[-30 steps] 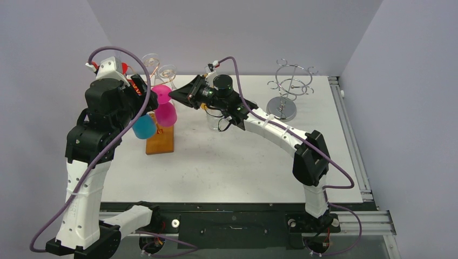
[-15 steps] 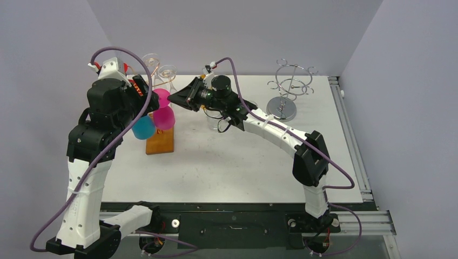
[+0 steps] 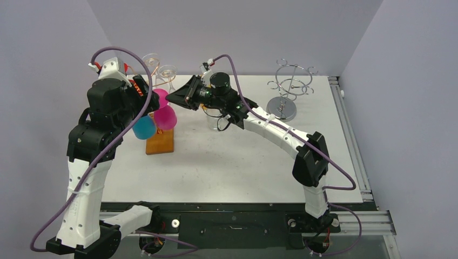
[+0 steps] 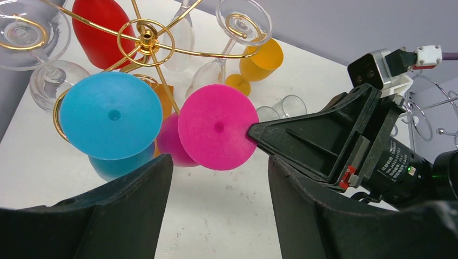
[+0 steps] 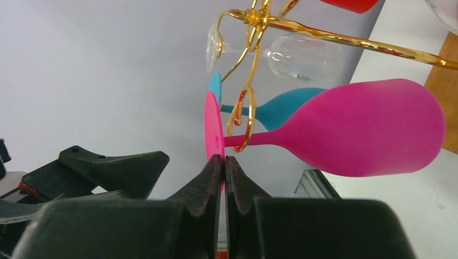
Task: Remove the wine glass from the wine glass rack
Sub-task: Pick up the wine glass from the wine rack.
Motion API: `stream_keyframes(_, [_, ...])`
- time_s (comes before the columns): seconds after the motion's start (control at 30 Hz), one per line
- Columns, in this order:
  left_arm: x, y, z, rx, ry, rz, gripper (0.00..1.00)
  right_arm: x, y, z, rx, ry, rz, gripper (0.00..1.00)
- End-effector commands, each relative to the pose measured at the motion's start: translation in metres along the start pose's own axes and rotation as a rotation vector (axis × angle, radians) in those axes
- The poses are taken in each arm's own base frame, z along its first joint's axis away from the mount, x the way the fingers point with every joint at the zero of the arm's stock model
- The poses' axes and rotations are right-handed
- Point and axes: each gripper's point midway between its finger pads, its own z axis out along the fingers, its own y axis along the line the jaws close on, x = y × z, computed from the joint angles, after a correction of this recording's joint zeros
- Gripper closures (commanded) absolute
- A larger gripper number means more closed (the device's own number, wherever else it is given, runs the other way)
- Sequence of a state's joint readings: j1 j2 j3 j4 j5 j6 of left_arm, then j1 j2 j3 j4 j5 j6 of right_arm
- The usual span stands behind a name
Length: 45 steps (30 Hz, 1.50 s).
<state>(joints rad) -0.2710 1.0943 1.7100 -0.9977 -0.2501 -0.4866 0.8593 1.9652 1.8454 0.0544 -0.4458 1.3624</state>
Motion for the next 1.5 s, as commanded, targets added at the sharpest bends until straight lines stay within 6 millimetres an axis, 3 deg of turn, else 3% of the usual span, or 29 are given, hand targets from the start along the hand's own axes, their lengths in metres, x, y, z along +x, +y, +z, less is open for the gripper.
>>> stream_keyframes(0.0, [-0.013,-0.006,-0.001,0.027,-0.046,-0.018,0.38,-0.002,0.058,-0.011,-0.124,-0.004,-0.066,1.0])
stream_keyframes(0.63, [-0.013,-0.006,0.0,0.025,-0.046,-0.014,0.38,-0.004,0.054,0.004,-0.121,0.011,-0.064,1.0])
stream_keyframes(1.1, [-0.014,-0.007,-0.001,0.029,-0.048,-0.011,0.38,-0.019,0.043,0.018,-0.092,-0.062,-0.065,1.0])
stream_keyframes(1.47, [-0.013,-0.007,0.0,0.034,-0.045,-0.011,0.38,-0.035,0.041,0.018,-0.08,-0.128,-0.058,1.0])
